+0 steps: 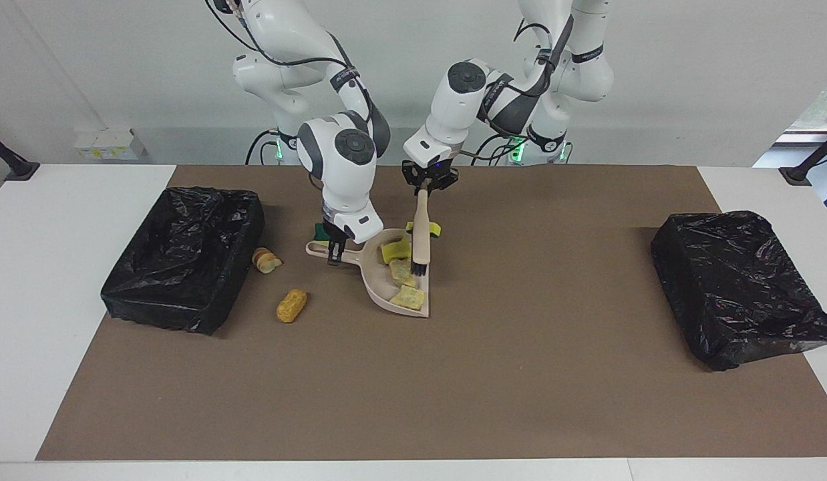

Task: Sweep and dump trash in bin
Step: 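Sweep the remaining pieces into the dustpan with the left gripper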

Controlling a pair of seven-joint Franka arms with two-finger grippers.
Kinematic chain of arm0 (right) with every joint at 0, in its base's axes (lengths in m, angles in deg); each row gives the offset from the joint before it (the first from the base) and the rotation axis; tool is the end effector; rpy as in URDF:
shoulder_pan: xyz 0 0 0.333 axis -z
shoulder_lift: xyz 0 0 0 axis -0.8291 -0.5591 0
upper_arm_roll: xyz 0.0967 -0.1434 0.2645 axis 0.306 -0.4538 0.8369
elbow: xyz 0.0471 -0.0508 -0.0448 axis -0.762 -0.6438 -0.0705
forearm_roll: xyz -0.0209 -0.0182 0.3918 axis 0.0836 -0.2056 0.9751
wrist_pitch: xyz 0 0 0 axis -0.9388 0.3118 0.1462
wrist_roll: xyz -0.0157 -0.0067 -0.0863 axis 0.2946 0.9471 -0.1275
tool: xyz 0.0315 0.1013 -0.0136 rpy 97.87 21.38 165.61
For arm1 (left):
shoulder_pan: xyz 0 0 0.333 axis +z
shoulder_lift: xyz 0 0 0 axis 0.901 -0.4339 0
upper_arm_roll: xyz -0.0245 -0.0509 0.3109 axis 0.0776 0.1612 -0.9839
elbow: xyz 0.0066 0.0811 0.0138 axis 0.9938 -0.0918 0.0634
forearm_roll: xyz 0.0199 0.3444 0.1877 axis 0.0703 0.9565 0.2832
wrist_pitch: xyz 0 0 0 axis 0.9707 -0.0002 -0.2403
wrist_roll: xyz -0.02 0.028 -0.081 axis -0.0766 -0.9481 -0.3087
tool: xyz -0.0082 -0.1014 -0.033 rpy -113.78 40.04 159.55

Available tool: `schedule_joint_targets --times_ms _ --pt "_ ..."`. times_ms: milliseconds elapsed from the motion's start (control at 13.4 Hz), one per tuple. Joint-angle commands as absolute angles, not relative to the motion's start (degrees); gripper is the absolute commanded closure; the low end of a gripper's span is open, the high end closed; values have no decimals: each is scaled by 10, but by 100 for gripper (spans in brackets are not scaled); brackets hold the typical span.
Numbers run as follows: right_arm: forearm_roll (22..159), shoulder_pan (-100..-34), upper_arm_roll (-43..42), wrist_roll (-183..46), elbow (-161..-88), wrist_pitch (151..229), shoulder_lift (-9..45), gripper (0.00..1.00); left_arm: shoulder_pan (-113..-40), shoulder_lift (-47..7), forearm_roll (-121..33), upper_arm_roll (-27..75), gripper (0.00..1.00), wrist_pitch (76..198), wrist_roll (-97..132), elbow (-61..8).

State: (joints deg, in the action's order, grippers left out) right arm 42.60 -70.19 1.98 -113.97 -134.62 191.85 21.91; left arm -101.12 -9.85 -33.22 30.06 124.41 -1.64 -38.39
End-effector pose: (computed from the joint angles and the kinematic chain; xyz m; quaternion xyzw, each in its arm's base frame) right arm 0.5401 0.2162 0.3605 0.7224 0.6807 -0.0778 0.0933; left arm 0.3736 -0.4022 0.4238 0.9929 -0.0297 -0.0373 0.1094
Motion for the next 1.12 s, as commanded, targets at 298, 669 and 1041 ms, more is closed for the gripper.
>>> schedule_joint_targets --times_ms 298,669,1041 --pt "422 -690 25 -1161 -1344 1907 227 100 -929 -79 -336 300 100 1191 -40 -381" --pt "422 -689 25 -1177 -1350 1908 229 100 -942 -110 -334 303 100 1195 -42 -427" --pt "423 -688 25 -1186 -1355 1906 233 100 -1046 -123 -343 304 100 1281 -68 -426"
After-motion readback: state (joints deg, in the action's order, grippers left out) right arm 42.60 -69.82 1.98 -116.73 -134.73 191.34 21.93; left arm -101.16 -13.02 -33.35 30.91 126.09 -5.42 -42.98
